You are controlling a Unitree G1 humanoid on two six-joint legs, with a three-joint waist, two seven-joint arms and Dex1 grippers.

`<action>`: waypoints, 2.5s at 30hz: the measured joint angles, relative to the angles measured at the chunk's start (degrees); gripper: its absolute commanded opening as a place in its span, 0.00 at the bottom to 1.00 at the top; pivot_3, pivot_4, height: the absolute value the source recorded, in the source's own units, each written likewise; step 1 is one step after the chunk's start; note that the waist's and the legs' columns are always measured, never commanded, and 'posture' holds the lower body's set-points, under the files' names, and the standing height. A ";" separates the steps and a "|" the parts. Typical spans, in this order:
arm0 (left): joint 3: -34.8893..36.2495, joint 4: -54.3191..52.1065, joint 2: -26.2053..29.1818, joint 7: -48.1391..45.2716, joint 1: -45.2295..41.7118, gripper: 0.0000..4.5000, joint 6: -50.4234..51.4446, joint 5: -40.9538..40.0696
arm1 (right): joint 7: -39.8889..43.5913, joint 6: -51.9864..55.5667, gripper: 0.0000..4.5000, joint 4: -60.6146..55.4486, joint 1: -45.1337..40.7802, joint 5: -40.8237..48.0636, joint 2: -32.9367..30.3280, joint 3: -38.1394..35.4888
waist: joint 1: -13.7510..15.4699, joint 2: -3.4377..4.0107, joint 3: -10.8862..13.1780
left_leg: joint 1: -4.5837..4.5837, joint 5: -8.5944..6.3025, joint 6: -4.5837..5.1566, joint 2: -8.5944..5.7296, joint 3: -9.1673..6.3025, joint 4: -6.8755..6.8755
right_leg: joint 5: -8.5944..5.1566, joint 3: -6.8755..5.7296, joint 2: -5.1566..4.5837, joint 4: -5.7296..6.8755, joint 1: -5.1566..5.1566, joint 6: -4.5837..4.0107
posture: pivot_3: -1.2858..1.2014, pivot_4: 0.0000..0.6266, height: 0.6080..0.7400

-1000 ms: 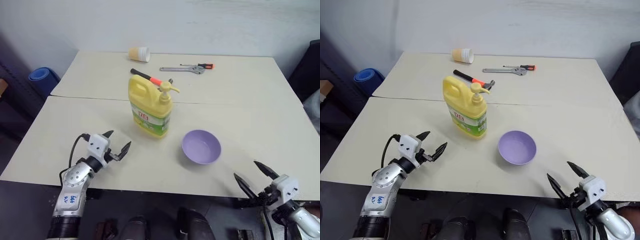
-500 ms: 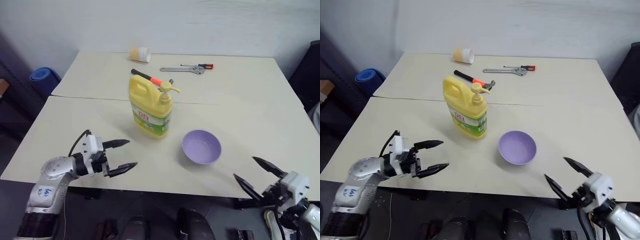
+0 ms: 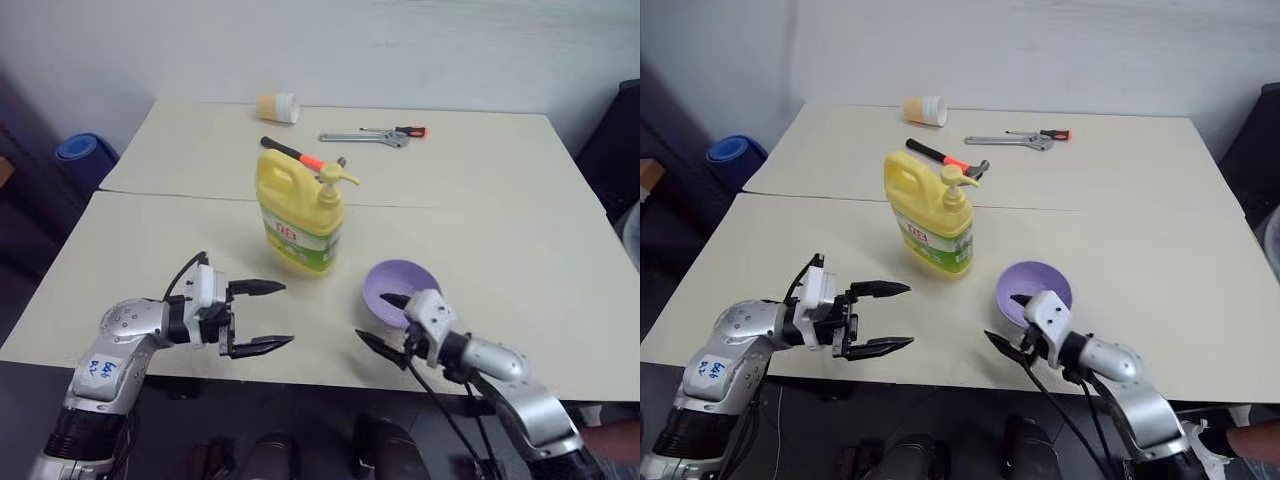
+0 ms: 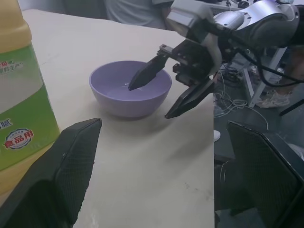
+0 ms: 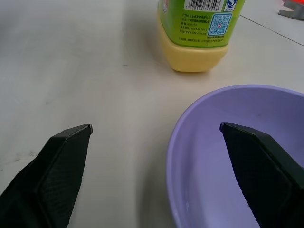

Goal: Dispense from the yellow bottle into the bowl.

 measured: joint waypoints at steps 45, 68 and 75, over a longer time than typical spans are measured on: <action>-4.13 29.37 -13.81 14.12 -54.67 0.01 12.75 2.64 | 21.13 23.60 0.00 2.35 -38.02 9.00 -14.13 -1.24 | -0.08 -0.13 0.22 | -0.27 0.02 -0.06 0.01 0.51 0.22 | 0.12 -0.08 0.44 -0.18 -0.11 0.10 | 0.52 0.24 1.00; -7.23 30.09 -14.66 12.94 -54.60 0.01 10.39 12.68 | 17.79 30.11 0.00 -1.13 -40.82 11.52 -13.83 -1.45 | 0.03 -0.13 0.22 | -0.20 0.03 -0.08 0.12 0.55 0.25 | 0.13 0.00 0.42 -0.07 -0.10 0.11 | 0.52 0.24 1.00; -6.75 30.09 -15.66 12.17 -54.98 0.01 12.04 12.41 | 17.55 30.38 0.00 -1.13 -40.82 11.83 -13.83 -1.45 | 0.03 -0.13 0.22 | -0.20 0.03 -0.08 0.12 0.56 0.26 | 0.13 0.00 0.42 -0.06 -0.10 0.11 | 0.52 0.24 1.00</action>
